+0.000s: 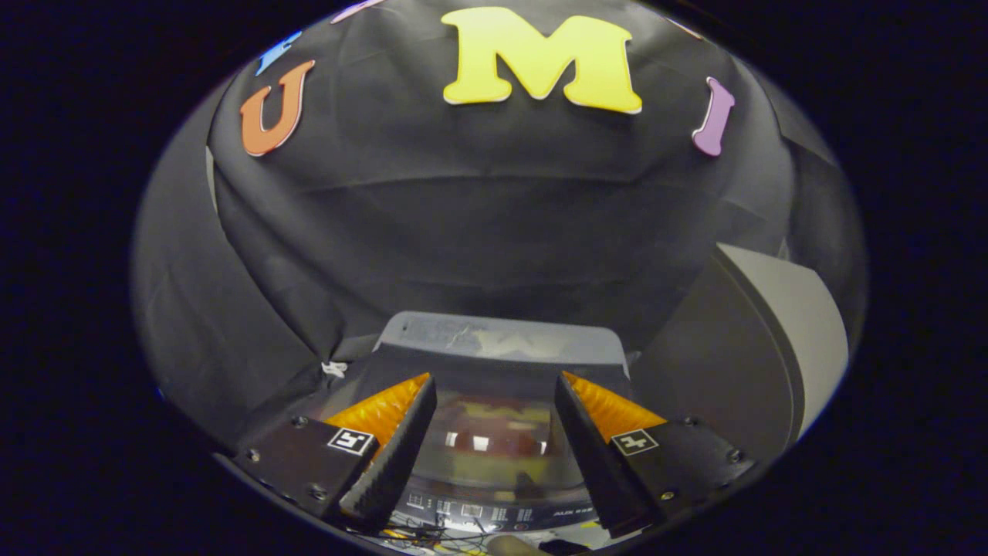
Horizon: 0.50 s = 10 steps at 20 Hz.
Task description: Put the clothes into the washing machine and then close the washing machine lid.
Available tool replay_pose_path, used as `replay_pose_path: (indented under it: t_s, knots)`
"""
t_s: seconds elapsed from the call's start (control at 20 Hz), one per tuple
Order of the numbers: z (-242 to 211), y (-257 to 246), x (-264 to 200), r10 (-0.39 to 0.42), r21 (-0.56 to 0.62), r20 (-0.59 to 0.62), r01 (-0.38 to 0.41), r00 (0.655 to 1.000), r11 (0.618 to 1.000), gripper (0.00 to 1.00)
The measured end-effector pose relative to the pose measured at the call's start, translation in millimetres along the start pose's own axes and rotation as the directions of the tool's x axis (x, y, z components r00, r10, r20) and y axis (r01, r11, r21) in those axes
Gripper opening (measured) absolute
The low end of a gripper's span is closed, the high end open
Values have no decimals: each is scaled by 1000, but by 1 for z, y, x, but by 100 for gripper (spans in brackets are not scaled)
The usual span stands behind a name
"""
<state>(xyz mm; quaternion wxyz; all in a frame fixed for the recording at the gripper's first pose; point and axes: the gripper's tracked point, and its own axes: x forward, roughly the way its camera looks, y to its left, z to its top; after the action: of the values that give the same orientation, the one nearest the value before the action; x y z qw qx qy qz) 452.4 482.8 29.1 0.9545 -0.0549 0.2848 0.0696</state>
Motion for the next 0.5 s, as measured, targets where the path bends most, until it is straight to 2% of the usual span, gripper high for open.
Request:
replay_pose_path:
  t_s: [0.25, 0.5]
  knots:
    - [-31, -2, 5, -2, -17, -86, 1, 996, 1000, 97]
    - [-31, -4, 1, -3, -14, -87, 2, 996, 1000, 97]
